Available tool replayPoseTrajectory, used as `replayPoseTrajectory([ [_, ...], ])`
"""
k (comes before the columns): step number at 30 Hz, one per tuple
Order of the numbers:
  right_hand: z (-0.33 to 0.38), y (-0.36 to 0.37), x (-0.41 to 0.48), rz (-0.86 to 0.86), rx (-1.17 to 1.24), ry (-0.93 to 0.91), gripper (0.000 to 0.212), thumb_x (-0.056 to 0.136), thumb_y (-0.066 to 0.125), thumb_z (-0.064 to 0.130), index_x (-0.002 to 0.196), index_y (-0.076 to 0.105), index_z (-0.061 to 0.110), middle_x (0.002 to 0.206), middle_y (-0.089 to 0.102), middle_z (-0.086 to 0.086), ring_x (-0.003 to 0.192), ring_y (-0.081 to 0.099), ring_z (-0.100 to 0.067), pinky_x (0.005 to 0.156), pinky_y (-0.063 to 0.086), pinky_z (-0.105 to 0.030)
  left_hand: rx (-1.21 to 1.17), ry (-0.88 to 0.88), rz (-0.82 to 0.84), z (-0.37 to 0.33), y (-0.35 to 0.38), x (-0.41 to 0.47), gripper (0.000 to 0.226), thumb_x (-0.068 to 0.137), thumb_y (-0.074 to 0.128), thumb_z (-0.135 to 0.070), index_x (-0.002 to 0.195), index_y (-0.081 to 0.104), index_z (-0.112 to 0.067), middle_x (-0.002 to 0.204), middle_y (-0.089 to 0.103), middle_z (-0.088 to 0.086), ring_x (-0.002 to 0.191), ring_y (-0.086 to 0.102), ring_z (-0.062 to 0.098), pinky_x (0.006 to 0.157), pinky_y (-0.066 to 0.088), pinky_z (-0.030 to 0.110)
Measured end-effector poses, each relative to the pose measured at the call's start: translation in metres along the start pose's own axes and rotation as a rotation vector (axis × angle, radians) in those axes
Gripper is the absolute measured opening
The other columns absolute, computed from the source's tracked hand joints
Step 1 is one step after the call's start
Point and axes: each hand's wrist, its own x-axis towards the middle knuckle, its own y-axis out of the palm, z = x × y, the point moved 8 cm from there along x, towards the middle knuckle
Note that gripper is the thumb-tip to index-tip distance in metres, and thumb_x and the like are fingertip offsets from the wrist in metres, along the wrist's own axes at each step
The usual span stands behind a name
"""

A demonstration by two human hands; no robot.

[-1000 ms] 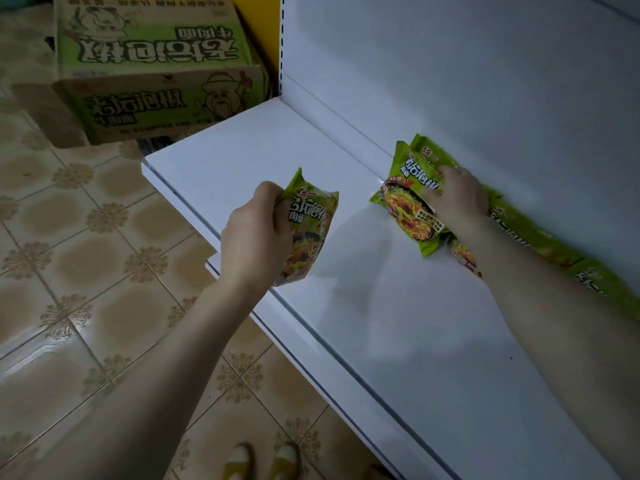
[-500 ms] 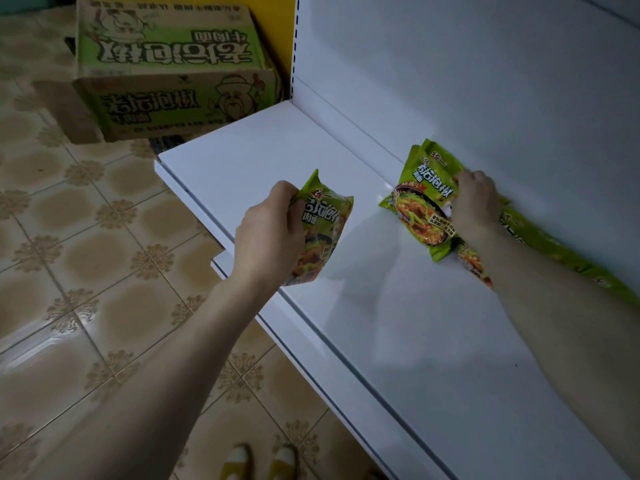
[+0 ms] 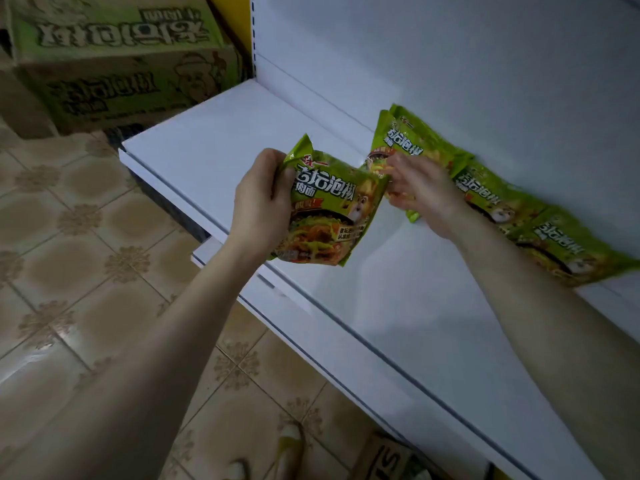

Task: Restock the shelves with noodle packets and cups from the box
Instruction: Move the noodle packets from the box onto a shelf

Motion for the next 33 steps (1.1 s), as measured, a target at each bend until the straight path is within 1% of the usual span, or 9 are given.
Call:
replayPoseTrajectory([
  [2,-0.016,0.009,-0.023,0.094,0.104,0.076,0.041,0.086,0.051,0.046,0.121,0.051,0.024,0.112,0.061,-0.001,0.096,0.061,-0.014,0.076,0.051,-0.030,-0.022,0.033,0.032,-0.002,0.007,-0.006,0.008,0.097,0.041,-0.013,0.090,0.041,-0.013,0.075,0.045,-0.016,0.076,0.043,0.015,0.058,0.033,0.008],
  [5,-0.042,0.006,-0.055,0.074,0.180,0.097,0.061,0.069,0.064,0.047,0.123,0.046,0.026,0.113,0.060,0.002,0.105,0.060,-0.016,0.086,0.051,-0.034,-0.044,0.084,0.091,-0.001,0.018,-0.018,0.007,0.098,0.040,-0.013,0.090,0.041,-0.013,0.075,0.044,-0.016,0.071,0.041,0.011,0.060,0.033,0.009],
  [9,-0.082,0.003,-0.088,-0.002,0.220,0.117,0.034,0.086,0.060,0.017,0.119,0.050,0.021,0.105,0.065,0.006,0.100,0.063,-0.012,0.087,0.050,-0.035,-0.121,0.099,0.167,0.007,0.039,-0.035,0.008,0.097,0.040,-0.014,0.090,0.042,-0.013,0.076,0.047,-0.012,0.072,0.046,0.009,0.064,0.037,0.021],
  [13,-0.107,-0.010,-0.110,-0.130,0.246,0.089,0.024,0.087,0.060,0.012,0.107,0.053,0.022,0.101,0.066,0.003,0.095,0.065,-0.015,0.083,0.054,-0.039,-0.179,0.089,0.223,0.017,0.069,-0.048,0.009,0.093,0.040,-0.022,0.090,0.042,-0.014,0.077,0.050,-0.010,0.079,0.051,0.018,0.069,0.041,0.031],
  [18,-0.127,-0.056,-0.121,-0.359,0.217,0.051,0.023,0.085,0.064,0.013,0.105,0.055,0.020,0.104,0.066,0.000,0.101,0.064,-0.021,0.086,0.052,-0.045,-0.137,0.098,0.266,0.013,0.114,-0.055,0.009,0.098,0.041,-0.018,0.098,0.047,-0.012,0.081,0.052,-0.012,0.076,0.051,0.006,0.062,0.040,0.016],
  [22,-0.132,-0.098,-0.117,-0.463,0.181,-0.038,0.019,0.087,0.061,0.011,0.098,0.055,0.025,0.103,0.066,0.005,0.095,0.064,-0.010,0.075,0.055,-0.035,0.038,0.130,0.317,0.032,0.154,-0.068,0.039,0.098,0.039,-0.026,0.129,0.043,-0.003,0.124,0.056,0.011,0.115,0.051,0.025,0.087,0.038,0.027],
  [26,-0.136,-0.150,-0.101,-0.651,0.108,-0.088,0.016,0.087,0.062,0.012,0.098,0.054,0.021,0.110,0.063,-0.002,0.104,0.062,-0.016,0.085,0.053,-0.042,0.526,0.314,0.509,0.067,0.202,-0.096,0.057,0.094,0.027,-0.044,0.131,0.043,-0.004,0.141,0.039,0.017,0.135,0.030,0.031,0.102,0.026,0.050],
  [29,-0.139,-0.175,-0.084,-0.763,0.019,-0.114,0.018,0.083,0.067,0.015,0.085,0.054,0.027,0.106,0.064,-0.003,0.101,0.062,-0.017,0.089,0.051,-0.045,0.730,0.369,0.566,0.088,0.218,-0.106,0.051,0.094,0.025,-0.051,0.126,0.044,-0.015,0.141,0.036,0.009,0.137,0.023,0.029,0.102,0.021,0.051],
  [33,-0.151,-0.191,-0.062,-0.852,-0.023,-0.114,0.030,0.077,0.069,0.025,0.100,0.058,0.008,0.105,0.066,-0.012,0.098,0.064,-0.026,0.084,0.052,-0.054,0.755,0.452,0.525,0.088,0.219,-0.107,0.052,0.089,0.020,-0.053,0.113,0.052,-0.020,0.126,0.048,0.008,0.128,0.036,0.032,0.094,0.030,0.051],
])
